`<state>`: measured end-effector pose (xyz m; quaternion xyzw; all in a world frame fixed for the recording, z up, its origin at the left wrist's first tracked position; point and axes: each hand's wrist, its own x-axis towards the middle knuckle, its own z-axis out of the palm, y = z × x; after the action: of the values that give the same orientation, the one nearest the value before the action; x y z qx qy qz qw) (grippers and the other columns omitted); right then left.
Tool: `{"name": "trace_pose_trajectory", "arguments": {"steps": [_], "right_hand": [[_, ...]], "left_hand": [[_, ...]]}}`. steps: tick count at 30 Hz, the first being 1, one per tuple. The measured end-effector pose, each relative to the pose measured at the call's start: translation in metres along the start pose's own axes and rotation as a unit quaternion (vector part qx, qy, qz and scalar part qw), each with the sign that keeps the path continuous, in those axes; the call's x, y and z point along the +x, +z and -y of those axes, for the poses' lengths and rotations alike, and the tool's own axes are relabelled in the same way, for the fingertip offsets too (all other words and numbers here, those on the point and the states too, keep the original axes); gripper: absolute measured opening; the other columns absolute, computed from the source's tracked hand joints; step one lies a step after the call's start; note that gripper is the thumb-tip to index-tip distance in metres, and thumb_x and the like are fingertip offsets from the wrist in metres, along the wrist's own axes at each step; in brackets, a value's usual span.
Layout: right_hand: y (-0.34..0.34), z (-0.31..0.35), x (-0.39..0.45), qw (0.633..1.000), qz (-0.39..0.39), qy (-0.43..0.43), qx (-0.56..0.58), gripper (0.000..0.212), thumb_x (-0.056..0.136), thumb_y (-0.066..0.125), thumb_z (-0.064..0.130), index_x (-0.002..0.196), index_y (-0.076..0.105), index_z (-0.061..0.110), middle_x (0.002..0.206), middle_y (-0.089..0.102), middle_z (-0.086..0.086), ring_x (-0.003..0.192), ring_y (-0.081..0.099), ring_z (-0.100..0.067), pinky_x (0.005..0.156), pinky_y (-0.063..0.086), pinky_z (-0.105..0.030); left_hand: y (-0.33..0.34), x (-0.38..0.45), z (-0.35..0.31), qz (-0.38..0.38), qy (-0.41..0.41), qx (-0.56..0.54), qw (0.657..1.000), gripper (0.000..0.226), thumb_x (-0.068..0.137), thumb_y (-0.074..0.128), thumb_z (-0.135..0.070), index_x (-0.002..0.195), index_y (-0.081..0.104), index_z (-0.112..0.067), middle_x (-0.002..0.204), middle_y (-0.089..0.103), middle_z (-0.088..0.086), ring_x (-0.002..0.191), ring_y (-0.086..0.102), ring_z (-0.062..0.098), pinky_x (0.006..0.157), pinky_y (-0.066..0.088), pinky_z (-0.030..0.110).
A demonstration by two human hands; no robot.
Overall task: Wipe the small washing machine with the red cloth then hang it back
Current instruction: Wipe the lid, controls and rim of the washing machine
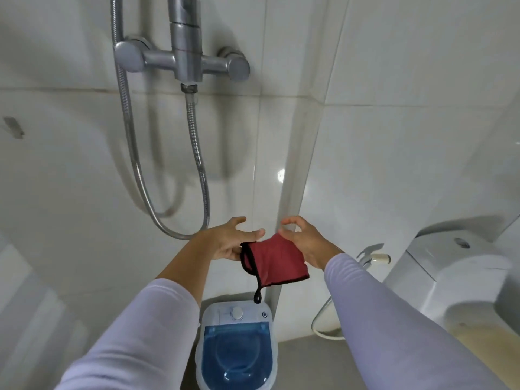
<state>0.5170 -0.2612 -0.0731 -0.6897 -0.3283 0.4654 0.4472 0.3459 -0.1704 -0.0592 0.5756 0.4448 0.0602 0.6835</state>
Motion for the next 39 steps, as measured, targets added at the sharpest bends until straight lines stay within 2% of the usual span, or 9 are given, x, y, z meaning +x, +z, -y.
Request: {"name": "trace_pose_trajectory", "arguments": {"steps": [4,8,11,15,18,22,27,32,39], "right_hand": [[-0.028,-0.062,0.031,0.993,0.097,0.063,-0.016,0.05,0.077,0.073,0.01,0.122,0.055,0.019,0.119,0.063,-0.008,0.11,0.061,-0.025,0.102,0.046,-0.038],[-0.021,-0.129,0.065,0.98,0.112,0.073,-0.148,0.069,0.066,0.075,0.002,0.13,0.052,0.014,0.123,0.062,-0.01,0.113,0.059,-0.026,0.104,0.045,-0.038],[-0.007,-0.18,0.092,0.964,0.099,0.045,-0.242,0.052,0.065,0.076,0.011,0.115,0.064,0.017,0.108,0.068,-0.004,0.102,0.062,-0.023,0.096,0.049,-0.036],[0.012,-0.237,0.127,0.971,0.071,0.004,-0.23,0.017,0.071,0.076,0.021,0.085,0.067,0.017,0.081,0.063,0.002,0.077,0.058,-0.015,0.07,0.043,-0.024],[0.024,-0.277,0.151,0.981,0.048,-0.005,-0.189,0.02,0.069,0.077,0.028,0.081,0.065,0.017,0.084,0.064,-0.003,0.08,0.059,-0.02,0.073,0.044,-0.027],[0.042,-0.327,0.176,0.991,0.015,-0.045,-0.123,0.025,0.071,0.075,0.031,0.09,0.069,0.015,0.088,0.068,-0.003,0.079,0.062,-0.018,0.076,0.049,-0.027],[0.06,-0.366,0.186,0.991,-0.079,-0.108,-0.03,0.031,0.081,0.066,0.024,0.109,0.067,0.009,0.102,0.069,-0.012,0.09,0.064,-0.025,0.079,0.054,-0.031],[0.068,-0.381,0.159,0.982,-0.14,-0.128,-0.015,0.013,0.086,0.059,0.022,0.074,0.063,0.018,0.09,0.066,-0.01,0.085,0.063,-0.025,0.081,0.052,-0.034],[0.062,-0.382,0.132,0.984,0.037,-0.066,0.161,0.049,0.085,0.054,0.054,0.11,0.061,0.013,0.117,0.068,-0.012,0.108,0.065,-0.029,0.097,0.05,-0.043]], "left_hand": [[0.028,0.055,0.041,0.004,-0.004,0.072,0.997,0.067,0.068,0.081,-0.003,0.126,0.052,-0.022,0.128,0.057,0.012,0.101,0.063,0.019,0.08,0.052,0.027],[0.04,0.108,0.098,-0.046,0.001,0.249,0.968,0.047,0.066,0.081,-0.007,0.11,0.067,-0.018,0.11,0.064,0.001,0.102,0.06,0.017,0.088,0.049,0.024],[0.037,0.143,0.135,-0.082,0.008,0.328,0.941,0.031,0.071,0.079,-0.02,0.101,0.072,-0.018,0.096,0.068,-0.002,0.092,0.06,0.013,0.072,0.048,0.017],[0.026,0.187,0.183,-0.119,0.031,0.375,0.919,0.02,0.074,0.075,-0.032,0.089,0.072,-0.02,0.092,0.069,-0.001,0.076,0.057,0.009,0.056,0.041,0.017],[0.013,0.215,0.218,-0.117,0.046,0.383,0.915,0.013,0.077,0.071,-0.037,0.081,0.067,-0.026,0.084,0.07,-0.007,0.071,0.054,0.008,0.058,0.039,0.018],[0.001,0.251,0.27,-0.137,0.094,0.378,0.911,0.022,0.08,0.066,-0.044,0.088,0.065,-0.024,0.09,0.064,-0.008,0.089,0.056,0.013,0.074,0.039,0.024],[0.014,0.271,0.314,-0.175,0.183,0.352,0.901,0.031,0.082,0.061,-0.052,0.086,0.06,-0.021,0.083,0.06,-0.006,0.085,0.054,0.015,0.066,0.04,0.025],[0.045,0.253,0.335,-0.146,0.223,0.232,0.935,0.049,0.08,0.058,-0.061,0.091,0.066,-0.013,0.101,0.07,0.005,0.099,0.064,0.02,0.088,0.05,0.032],[0.076,0.211,0.333,-0.067,0.225,0.187,0.954,0.058,0.099,0.023,-0.044,0.123,0.061,-0.006,0.126,0.063,0.013,0.114,0.06,0.023,0.109,0.038,0.039]]}}
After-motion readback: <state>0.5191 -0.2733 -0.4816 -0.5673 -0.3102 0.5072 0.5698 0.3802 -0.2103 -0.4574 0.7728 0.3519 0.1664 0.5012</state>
